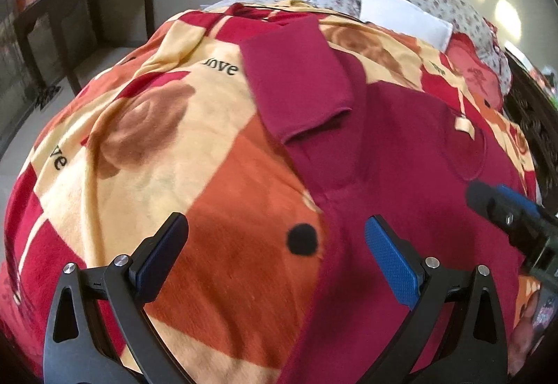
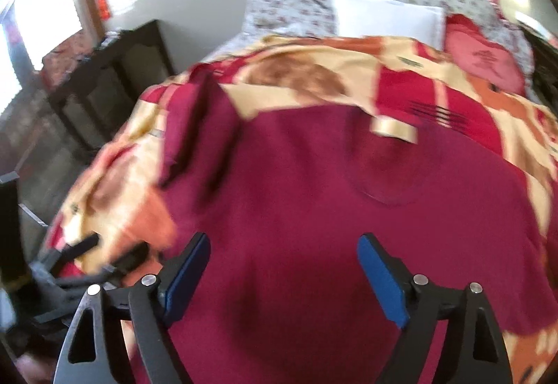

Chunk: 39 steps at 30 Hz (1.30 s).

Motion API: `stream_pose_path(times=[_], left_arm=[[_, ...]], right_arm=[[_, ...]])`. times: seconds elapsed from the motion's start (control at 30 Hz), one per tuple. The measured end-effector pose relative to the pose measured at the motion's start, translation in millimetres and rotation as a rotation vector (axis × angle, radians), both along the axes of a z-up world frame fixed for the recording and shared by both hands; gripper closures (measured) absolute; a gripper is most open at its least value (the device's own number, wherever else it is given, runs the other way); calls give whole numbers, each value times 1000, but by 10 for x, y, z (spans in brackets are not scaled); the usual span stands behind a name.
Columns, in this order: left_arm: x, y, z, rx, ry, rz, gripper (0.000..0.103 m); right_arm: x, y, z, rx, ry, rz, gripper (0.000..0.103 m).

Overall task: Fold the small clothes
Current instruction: 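Grasp the shirt side with the right tool and fold it over the body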

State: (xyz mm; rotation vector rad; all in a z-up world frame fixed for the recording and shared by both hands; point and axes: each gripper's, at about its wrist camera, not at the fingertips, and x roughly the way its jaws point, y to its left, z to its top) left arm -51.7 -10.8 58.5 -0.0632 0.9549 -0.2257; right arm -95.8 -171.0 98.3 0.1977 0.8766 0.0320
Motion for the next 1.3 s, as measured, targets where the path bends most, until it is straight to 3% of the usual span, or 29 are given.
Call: stream_pose_path(times=[0.17, 0.27, 0.53, 0.57, 0.6, 0.7, 0.8, 0.9, 1.1, 1.3], left_arm=[[84, 84, -41, 19, 1, 18, 1], [111, 154, -77, 28, 9, 23, 1], [163, 381, -154, 34, 30, 61, 1], [169, 405, -157, 29, 33, 67, 1], [170, 417, -154, 26, 34, 71, 1], [163, 424, -137, 23, 34, 74, 1], [142, 419, -106, 26, 22, 73, 1], [123, 406, -90, 30, 15, 74, 1], [69, 327, -31, 5, 6, 67, 1], [25, 160, 2, 25, -5, 38, 1]], right_arm=[[434, 294, 9, 11, -16, 99, 22], [695, 428, -66, 37, 1, 139, 36], [1132, 718, -231, 87, 22, 203, 37], [1156, 742, -249, 96, 18, 215, 48], [1186, 767, -282, 107, 20, 226, 73], [1238, 738, -351, 177, 52, 222, 90], [1106, 587, -162, 234, 5, 209, 95], [834, 322, 225, 287, -76, 213, 95], [50, -521, 961, 226, -210, 127, 95], [-559, -1566, 1076, 130, -164, -103, 95]])
